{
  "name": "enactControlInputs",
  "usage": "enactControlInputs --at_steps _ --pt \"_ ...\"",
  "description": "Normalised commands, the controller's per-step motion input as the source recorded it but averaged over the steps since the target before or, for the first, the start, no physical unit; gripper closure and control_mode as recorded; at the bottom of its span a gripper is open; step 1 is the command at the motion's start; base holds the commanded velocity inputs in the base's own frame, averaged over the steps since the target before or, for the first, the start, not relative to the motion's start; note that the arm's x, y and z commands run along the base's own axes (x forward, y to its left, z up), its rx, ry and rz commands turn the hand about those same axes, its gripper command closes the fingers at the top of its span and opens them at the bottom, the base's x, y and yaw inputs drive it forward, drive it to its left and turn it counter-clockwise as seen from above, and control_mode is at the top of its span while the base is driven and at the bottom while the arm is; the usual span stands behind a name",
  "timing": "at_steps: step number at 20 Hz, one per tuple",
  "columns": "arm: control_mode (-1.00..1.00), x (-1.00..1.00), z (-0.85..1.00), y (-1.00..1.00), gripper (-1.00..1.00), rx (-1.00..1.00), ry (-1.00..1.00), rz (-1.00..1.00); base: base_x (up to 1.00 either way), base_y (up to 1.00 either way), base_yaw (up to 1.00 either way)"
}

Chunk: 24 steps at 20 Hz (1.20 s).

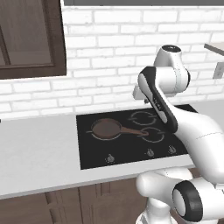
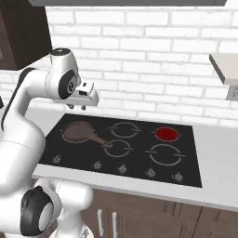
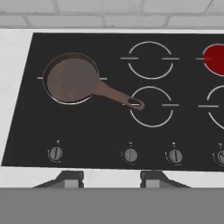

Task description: Turn off the rear right burner of the stove.

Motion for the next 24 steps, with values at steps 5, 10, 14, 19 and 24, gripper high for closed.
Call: enactControlInputs --at_steps 5,10,14,19,24 --pt "-1.00 -0.03 -0.04 -0.14 -1.00 0.01 0.00 0.00 0.00 0.00 0.00" --pt "-1.00 0.00 -0.12 -0.77 -1.00 0.04 0.00 -0.08 0.00 0.00 0.00" --pt "-1.00 0.00 -0.20 -1.00 -1.00 0.07 0.01 -0.10 0.00 0.00 0.00" --pt "-1.00 0.00 -0.38 -1.00 -1.00 0.01 0.01 -0.07 0.00 0.00 0.00" --pt "-1.00 0.06 -0.56 -0.84 -1.00 0.00 -0.01 0.10 0.00 0.00 0.00"
